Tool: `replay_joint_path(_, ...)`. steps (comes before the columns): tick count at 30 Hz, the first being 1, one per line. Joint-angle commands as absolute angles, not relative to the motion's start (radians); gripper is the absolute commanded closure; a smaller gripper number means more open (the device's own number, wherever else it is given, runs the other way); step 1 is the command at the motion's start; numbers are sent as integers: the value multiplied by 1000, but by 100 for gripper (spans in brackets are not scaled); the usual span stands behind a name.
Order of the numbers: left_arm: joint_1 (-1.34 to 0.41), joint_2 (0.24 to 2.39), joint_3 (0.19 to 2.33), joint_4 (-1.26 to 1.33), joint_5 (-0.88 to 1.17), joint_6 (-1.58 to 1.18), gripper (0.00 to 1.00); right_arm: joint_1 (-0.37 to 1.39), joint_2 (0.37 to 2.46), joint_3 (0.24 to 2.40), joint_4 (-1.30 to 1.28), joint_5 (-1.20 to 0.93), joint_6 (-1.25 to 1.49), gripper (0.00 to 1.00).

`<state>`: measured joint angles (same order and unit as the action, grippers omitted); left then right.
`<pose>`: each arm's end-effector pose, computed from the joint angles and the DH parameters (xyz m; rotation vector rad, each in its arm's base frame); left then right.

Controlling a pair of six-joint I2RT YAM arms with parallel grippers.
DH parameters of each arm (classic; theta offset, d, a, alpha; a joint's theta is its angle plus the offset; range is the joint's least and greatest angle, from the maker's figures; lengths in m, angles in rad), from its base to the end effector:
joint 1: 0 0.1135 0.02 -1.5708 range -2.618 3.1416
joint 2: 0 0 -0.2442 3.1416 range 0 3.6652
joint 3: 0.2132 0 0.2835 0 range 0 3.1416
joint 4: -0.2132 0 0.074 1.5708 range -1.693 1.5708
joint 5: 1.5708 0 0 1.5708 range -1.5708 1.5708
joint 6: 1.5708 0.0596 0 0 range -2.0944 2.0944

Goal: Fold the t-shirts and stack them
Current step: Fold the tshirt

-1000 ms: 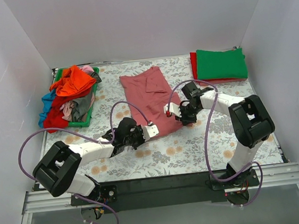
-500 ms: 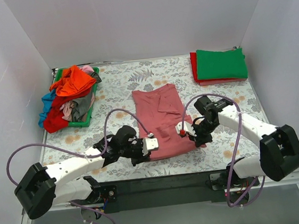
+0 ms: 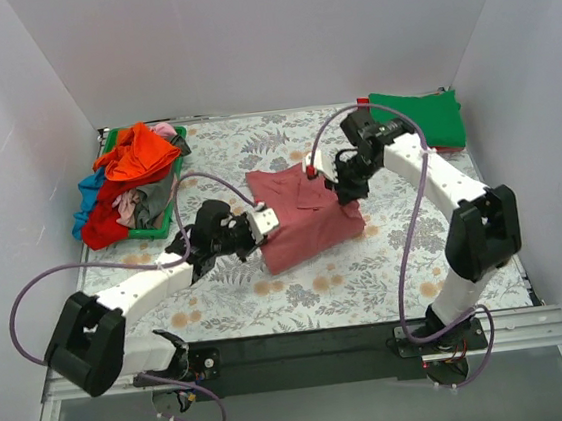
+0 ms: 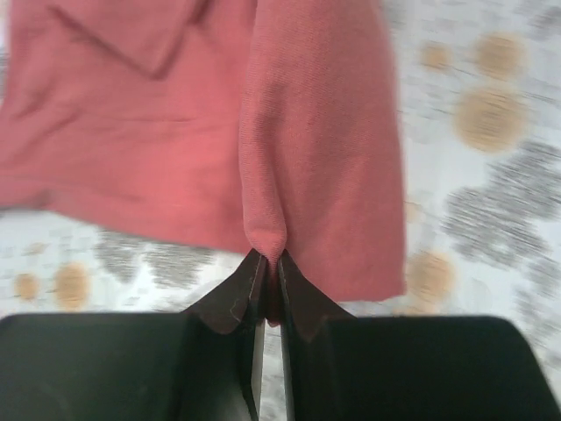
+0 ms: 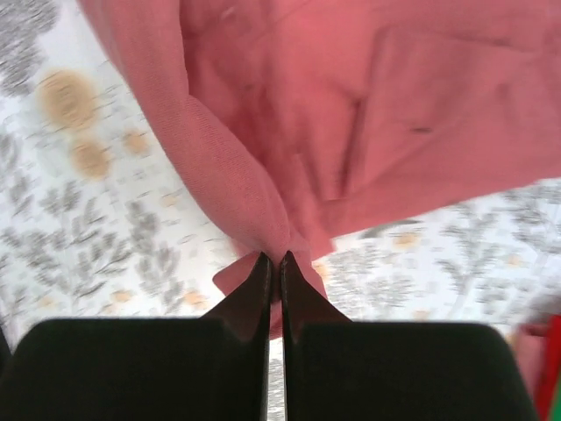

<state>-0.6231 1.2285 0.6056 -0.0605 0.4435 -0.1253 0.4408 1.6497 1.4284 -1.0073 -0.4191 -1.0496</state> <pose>0.2264 -0.1942 0.1499 0.8121 2.1862 -0.8895 0.3205 0.1780 0.2336 -1.8793 1.8924 0.4027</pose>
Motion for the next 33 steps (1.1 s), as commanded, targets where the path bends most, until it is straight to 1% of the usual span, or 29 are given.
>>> replay_joint_path(1, -542, 1337, 699, 170, 469, -87, 100, 405, 1785, 1663, -996, -394, -985, 99)
replay_joint_path(3, -493, 1458, 777, 222, 468, -92, 100, 391, 1909, 1767, -993, -391, -963, 99)
replay_joint_path(4, -471, 1501, 801, 245, 456, -104, 100, 387, 1952, 1863, -989, -390, -956, 99)
replay_joint_path(5, -459, 1535, 817, 297, 422, -113, 100, 380, 2030, 1906, -983, -387, -930, 99)
replay_joint_path(7, -434, 1629, 857, 353, 397, -136, 100, 373, 2101, 1989, -948, -385, -894, 99)
replay_joint_path(8, -428, 1655, 873, 400, 349, -149, 100, 370, 2158, 2052, -936, -382, -862, 99)
replay_joint_path(10, -425, 1735, 917, 429, 318, -155, 100, 370, 2206, 2104, -876, -368, -835, 99)
replay_joint_path(11, -425, 1759, 929, 467, 270, -161, 100, 370, 2239, 2138, -855, -358, -822, 99)
replay_joint_path(14, -423, 1828, 965, 541, 181, -163, 100, 370, 2272, 2149, -756, -334, -770, 99)
replay_joint_path(18, -420, 1893, 1002, 568, 129, -149, 100, 368, 2286, 2125, -670, -330, -756, 99)
replay_joint_path(25, -417, 1942, 1022, 568, 133, -144, 100, 370, 2299, 2077, -604, -321, -724, 99)
replay_joint_path(29, -416, 1965, 1043, 563, 86, -153, 100, 371, 2309, 2072, -566, -278, -667, 99)
replay_joint_path(30, -416, 1980, 1069, 561, 62, -169, 94, 371, 2309, 2068, -549, -255, -645, 90)
replay_joint_path(31, -417, 1986, 1086, 564, 33, -208, 84, 374, 2309, 2057, -504, -179, -609, 88)
replay_joint_path(32, -416, 1996, 1109, 563, -73, -239, 71, 377, 2304, 2049, -476, -137, -553, 83)
replay_joint_path(33, -417, 2002, 1135, 560, -130, -271, 45, 380, 2298, 2037, -441, -77, -507, 68)
